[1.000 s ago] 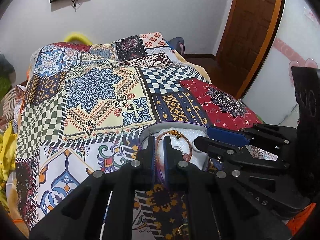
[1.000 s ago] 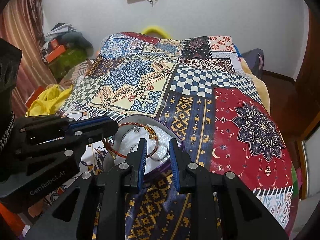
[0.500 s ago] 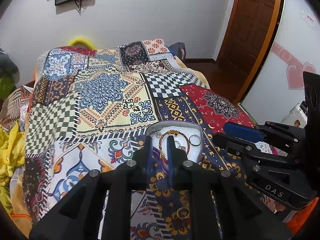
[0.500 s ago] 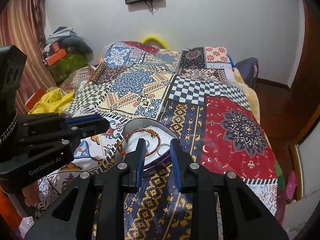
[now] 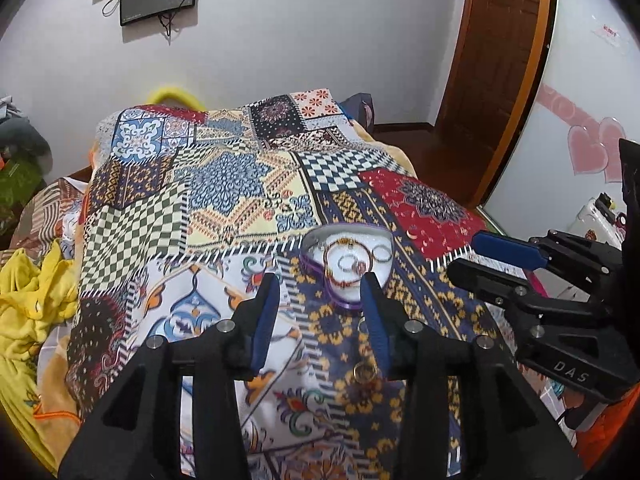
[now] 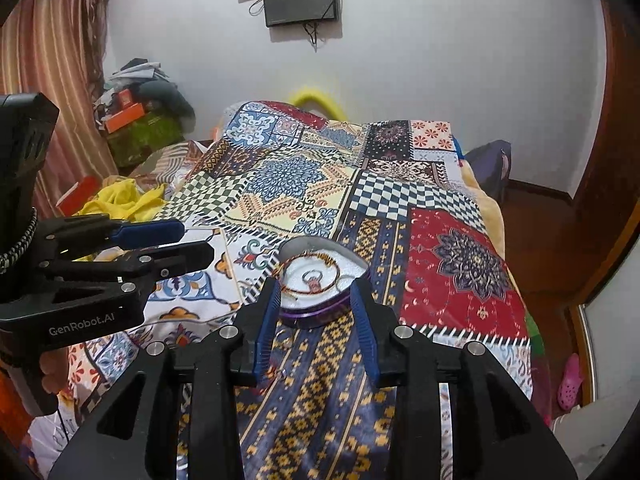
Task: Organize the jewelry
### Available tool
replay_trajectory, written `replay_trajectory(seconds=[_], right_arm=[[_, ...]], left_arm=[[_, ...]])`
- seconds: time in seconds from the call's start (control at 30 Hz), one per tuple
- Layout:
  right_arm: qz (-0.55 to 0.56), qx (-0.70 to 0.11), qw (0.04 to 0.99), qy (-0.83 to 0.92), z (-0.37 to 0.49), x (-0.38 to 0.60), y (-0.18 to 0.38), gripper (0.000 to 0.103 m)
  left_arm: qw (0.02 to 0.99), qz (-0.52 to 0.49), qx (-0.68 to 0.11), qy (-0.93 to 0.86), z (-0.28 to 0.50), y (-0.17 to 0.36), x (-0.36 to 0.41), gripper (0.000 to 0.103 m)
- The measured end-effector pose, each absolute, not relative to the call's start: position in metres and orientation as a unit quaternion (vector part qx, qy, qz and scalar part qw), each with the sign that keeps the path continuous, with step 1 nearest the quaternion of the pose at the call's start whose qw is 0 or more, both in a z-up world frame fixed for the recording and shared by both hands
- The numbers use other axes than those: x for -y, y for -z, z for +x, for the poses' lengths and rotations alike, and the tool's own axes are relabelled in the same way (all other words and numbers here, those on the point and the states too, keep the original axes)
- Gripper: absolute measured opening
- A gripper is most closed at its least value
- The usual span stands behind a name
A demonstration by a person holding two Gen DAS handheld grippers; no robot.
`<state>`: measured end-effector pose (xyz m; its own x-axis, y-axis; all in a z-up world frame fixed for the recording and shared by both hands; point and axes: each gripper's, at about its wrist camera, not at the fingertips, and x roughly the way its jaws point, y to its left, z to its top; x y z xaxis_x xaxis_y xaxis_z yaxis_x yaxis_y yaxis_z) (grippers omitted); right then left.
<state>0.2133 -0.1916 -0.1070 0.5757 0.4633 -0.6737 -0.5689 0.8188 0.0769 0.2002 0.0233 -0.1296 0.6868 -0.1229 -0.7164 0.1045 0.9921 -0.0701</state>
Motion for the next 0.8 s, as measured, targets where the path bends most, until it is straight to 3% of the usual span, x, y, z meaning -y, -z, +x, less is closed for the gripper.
replay_trajectory(seconds=[0.8], right_arm=[[-0.066,-0.436,0.854,-0.277,0.189,0.206,0.172,0.033]], left_arm=[[0.869,0.009,-0.487,0.089,0.176,0.217,-0.004,0.042]])
